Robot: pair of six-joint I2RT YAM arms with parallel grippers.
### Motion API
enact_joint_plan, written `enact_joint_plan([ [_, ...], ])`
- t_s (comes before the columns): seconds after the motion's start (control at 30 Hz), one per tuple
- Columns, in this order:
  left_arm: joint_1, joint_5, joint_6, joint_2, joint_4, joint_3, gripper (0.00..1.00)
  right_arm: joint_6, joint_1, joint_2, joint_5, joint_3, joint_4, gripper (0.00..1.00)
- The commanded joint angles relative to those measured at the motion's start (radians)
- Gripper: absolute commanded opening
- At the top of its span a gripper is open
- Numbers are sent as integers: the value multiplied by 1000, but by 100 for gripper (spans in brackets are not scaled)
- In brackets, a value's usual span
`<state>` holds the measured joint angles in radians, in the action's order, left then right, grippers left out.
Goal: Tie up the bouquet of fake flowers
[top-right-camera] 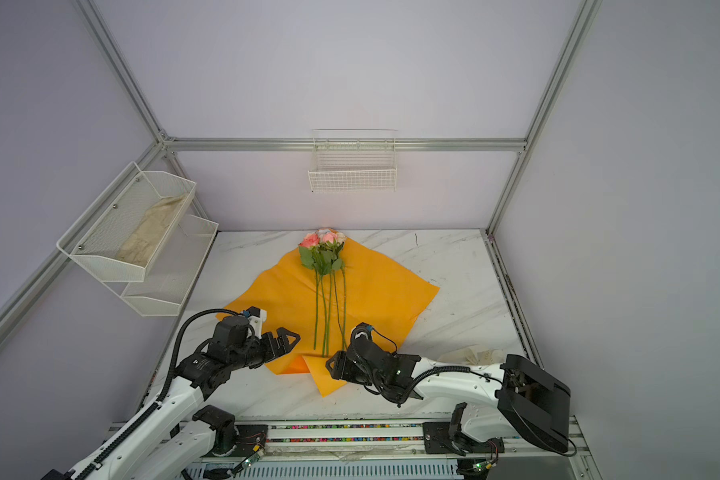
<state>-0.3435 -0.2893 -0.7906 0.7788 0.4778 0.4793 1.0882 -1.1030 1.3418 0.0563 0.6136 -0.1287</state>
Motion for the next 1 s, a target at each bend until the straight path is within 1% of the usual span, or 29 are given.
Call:
enact_joint_plan([
  [0.0,-4,-43,38,-22,-2,40,100,-53,47,64,45,27,-62,69],
  [0.1,-5,-78,39,-46,3,25,100,-65,75,103,50,42,-68,69],
  [0.17,-5,-127,33,-54,-5,6,100,-74,90,124,60,49,-71,69],
  [0.2,-5,-154,31,-51,-5,-1,98,-78,95,130,63,52,-72,69],
  [0.27,-8,-222,21,-41,-20,-18,92,-85,104,144,72,61,-71,69],
  [0.33,-13,-256,9,-35,-31,-36,85,-92,114,150,82,64,-73,69],
  [0.4,-12,-257,-6,-24,-39,-55,77,-94,121,154,82,65,-72,69],
  [0.47,-14,-268,-26,-3,-74,-76,64,-96,129,156,88,65,-72,69],
  [0.6,-18,-282,-50,69,-126,-85,49,-96,135,154,91,64,-72,69],
  [0.67,-22,-286,-46,115,-144,-78,44,-97,140,155,94,67,-72,69],
  [0.87,-47,-290,-41,238,-225,-59,33,-102,151,157,102,71,-74,69],
  [0.97,-66,-302,-25,307,-252,-36,30,-103,159,154,109,74,-72,69],
])
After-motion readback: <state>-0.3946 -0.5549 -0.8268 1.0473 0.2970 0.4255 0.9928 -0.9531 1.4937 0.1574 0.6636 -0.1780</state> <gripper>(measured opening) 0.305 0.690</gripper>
